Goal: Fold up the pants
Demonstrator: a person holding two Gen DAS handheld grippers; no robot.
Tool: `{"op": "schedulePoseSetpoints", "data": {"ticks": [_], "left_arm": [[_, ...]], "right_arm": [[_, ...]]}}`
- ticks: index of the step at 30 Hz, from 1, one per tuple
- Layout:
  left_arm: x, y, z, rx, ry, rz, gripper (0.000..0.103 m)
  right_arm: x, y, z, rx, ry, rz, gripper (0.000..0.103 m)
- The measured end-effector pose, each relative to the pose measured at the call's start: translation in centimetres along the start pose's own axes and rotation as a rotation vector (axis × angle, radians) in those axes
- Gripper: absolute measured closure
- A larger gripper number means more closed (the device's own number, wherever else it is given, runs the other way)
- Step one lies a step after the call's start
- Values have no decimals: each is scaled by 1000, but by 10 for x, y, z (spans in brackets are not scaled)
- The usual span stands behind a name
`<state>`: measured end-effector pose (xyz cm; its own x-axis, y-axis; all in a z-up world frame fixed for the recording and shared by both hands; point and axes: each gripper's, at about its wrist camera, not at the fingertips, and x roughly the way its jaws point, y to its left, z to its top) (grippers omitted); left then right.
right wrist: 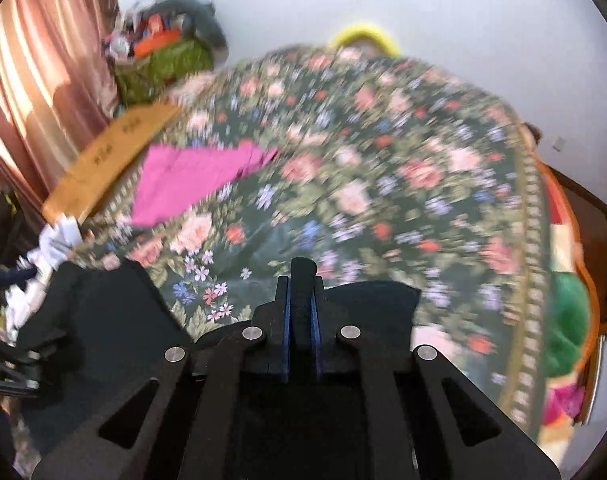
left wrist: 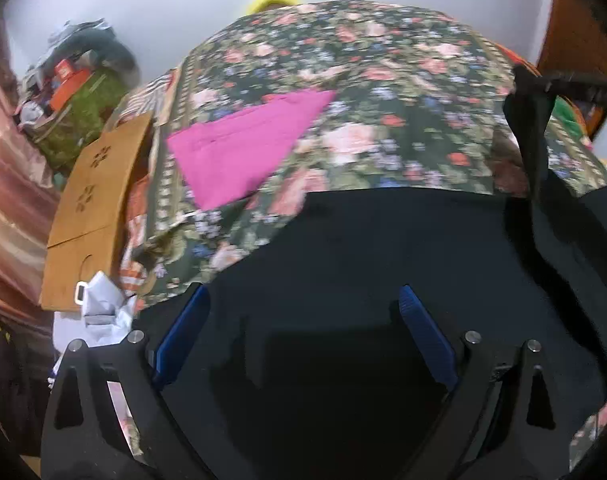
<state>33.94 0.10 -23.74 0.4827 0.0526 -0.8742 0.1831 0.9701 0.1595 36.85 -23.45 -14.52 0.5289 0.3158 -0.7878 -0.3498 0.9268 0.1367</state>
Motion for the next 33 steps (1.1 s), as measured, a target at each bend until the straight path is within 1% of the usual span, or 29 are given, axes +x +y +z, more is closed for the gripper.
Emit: {"op": "schedulePoseSetpoints", "data": {"ticks": [3,6,7,9,12,13,15,18,20,27,33], "left_arm": [[-7,-26,2,30,10,-34,7],[-13,-56,3,77,23,-63,7],[-16,-68,4,94,27,-94,7],[-19,-87,4,113,41,-158,7],[-22,-120,2,155,66,-200,7],[-23,-127,2,163,68,-202,7],[-24,-142,1,177,71,-191,7],[-26,-155,1,177,74,-201,7],[-26,-162,-1,179,85,-211,7],[-20,-183,-13,222,107,-200,7],[-19,-186,-20,210,107,-224,7]], "right_arm": [[-55,-19,-3,26,-85,-12,96],[-100,-35,-9,46,-157,-29,96],[-115,-41,-13,57,-183,-38,96],[-139,-53,-22,79,-215,-44,96],[-164,-69,-41,95,-242,-71,96],[-169,-72,-46,100,-242,-71,96],[-177,-79,-61,111,-229,-63,96],[-178,-80,-91,91,-197,-96,96],[-176,-85,-115,100,-163,-109,96],[-150,-107,-193,212,-39,-120,96],[-138,-108,-242,291,17,-145,95]]}}
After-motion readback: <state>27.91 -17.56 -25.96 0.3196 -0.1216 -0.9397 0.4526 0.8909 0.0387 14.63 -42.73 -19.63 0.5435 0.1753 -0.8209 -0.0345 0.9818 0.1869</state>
